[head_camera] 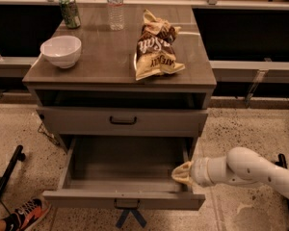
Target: Open middle drawer
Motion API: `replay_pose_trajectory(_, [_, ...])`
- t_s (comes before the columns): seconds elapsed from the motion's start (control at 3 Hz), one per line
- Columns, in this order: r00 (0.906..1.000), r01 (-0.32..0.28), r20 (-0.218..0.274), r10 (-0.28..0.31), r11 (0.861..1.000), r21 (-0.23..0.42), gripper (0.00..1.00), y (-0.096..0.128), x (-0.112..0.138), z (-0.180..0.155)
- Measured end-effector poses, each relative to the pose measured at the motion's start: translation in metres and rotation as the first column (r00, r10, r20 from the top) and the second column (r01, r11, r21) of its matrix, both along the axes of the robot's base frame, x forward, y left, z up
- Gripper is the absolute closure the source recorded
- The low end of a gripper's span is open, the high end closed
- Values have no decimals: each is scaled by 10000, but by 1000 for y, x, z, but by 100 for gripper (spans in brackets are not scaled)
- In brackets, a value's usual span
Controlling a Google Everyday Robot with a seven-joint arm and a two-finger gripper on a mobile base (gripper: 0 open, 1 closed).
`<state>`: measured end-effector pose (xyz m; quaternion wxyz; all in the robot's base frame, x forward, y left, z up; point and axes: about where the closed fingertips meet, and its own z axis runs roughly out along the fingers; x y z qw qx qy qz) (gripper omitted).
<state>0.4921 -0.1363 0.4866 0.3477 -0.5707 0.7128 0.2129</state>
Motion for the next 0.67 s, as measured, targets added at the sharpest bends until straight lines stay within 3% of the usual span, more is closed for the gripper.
replay_pose_trajectory(0.33, [9992, 212, 350, -217, 9997, 143, 100, -14, 3, 21])
replay_pose_trajectory(0.67, [9930, 954, 675, -973, 9950, 308, 100, -61, 5, 54])
